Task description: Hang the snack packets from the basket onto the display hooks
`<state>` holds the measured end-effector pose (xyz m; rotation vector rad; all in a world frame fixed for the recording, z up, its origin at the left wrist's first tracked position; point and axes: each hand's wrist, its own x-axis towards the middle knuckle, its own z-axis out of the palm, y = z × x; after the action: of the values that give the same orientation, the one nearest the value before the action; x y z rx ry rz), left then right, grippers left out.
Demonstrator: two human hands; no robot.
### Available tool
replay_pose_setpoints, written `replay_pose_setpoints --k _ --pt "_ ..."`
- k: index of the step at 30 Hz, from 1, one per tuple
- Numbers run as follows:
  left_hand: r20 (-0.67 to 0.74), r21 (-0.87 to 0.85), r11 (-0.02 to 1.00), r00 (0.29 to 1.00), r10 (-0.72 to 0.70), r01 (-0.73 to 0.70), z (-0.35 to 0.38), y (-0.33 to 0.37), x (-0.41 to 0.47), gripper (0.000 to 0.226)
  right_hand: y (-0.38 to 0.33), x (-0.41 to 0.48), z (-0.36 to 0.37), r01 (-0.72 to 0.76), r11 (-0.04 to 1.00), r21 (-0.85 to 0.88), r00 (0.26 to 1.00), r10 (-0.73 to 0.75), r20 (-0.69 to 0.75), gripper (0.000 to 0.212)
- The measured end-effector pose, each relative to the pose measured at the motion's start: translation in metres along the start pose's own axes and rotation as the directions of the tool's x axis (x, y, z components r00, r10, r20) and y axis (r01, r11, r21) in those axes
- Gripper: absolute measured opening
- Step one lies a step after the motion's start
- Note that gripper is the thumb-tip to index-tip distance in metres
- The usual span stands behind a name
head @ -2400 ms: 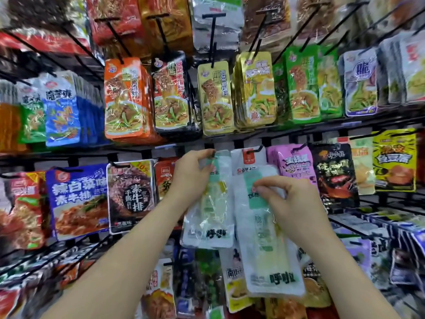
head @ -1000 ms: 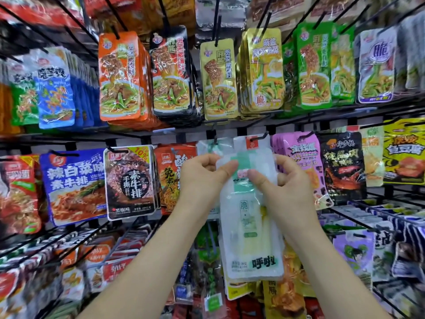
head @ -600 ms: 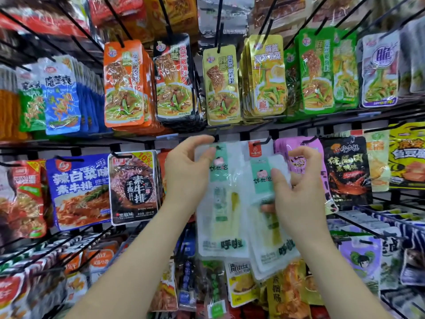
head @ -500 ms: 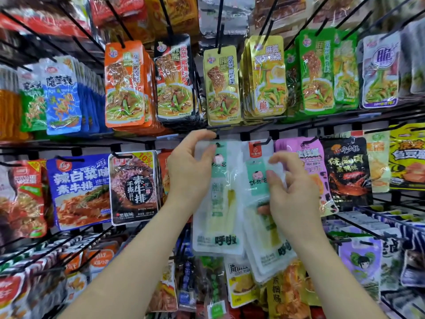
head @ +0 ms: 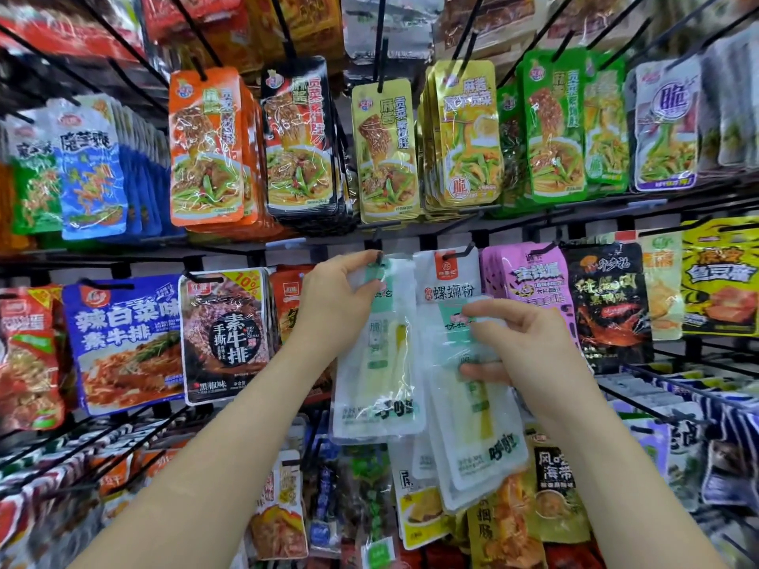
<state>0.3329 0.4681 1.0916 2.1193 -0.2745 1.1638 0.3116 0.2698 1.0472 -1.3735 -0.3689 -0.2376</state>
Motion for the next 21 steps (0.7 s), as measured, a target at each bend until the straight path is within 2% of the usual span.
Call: replay_pose_setpoints --k 6,10,11,13,15,17,18,19,21 --pt "0.143 0.215 0.977 0.989 -0.025 -0.006 0.008 -0.010 0.010 0.053 -0.006 -0.005 -0.006 0.061 0.998 -0.020 0.996 -0.062 -0.058 0.029" --pt "0.255 0.405 0.904 0.966 0.034 -0.139 0.014 -0.016 0.008 0.075 -0.010 -0.007 -0.008 0.081 0.996 0.021 0.994 -0.079 -0.076 0.029" --pt "0.239 0.441 0.881 0.969 0.068 -0.171 0.015 -0.018 0.005 0.079 -0.011 -0.007 -0.008 0.082 0.996 0.022 0.994 -0.080 -0.075 0.029" --pt "0.122 0.478 0.850 0.975 0.186 -0.222 0.013 -0.024 -0.002 0.085 -0.012 -0.006 -0.007 0.080 0.996 0.029 0.994 -0.078 -0.073 0.029" --pt "0.014 0.529 0.793 0.937 0.348 -0.302 0.010 -0.030 -0.014 0.077 -0.011 -0.006 -0.008 0.078 0.995 0.061 0.995 -0.074 -0.065 0.028" --pt "0.056 0.644 0.668 0.894 0.445 -0.372 0.009 -0.037 -0.025 0.052 -0.011 -0.005 -0.009 0.073 0.993 0.094 0.996 -0.069 -0.048 0.028" --pt "0.136 0.696 0.597 0.889 0.437 -0.400 0.011 -0.041 -0.028 0.041 -0.010 -0.004 -0.009 0.072 0.991 0.115 0.997 -0.069 -0.037 0.027" --pt "0.229 0.738 0.540 0.903 0.364 -0.405 0.013 -0.043 -0.029 0.038 -0.010 -0.003 -0.009 0.070 0.988 0.141 0.997 -0.067 -0.025 0.027" --pt "0.352 0.785 0.474 0.917 0.187 -0.398 0.017 -0.044 -0.029 0.048 -0.010 -0.001 -0.007 0.056 0.979 0.196 0.998 -0.057 0.002 0.026"
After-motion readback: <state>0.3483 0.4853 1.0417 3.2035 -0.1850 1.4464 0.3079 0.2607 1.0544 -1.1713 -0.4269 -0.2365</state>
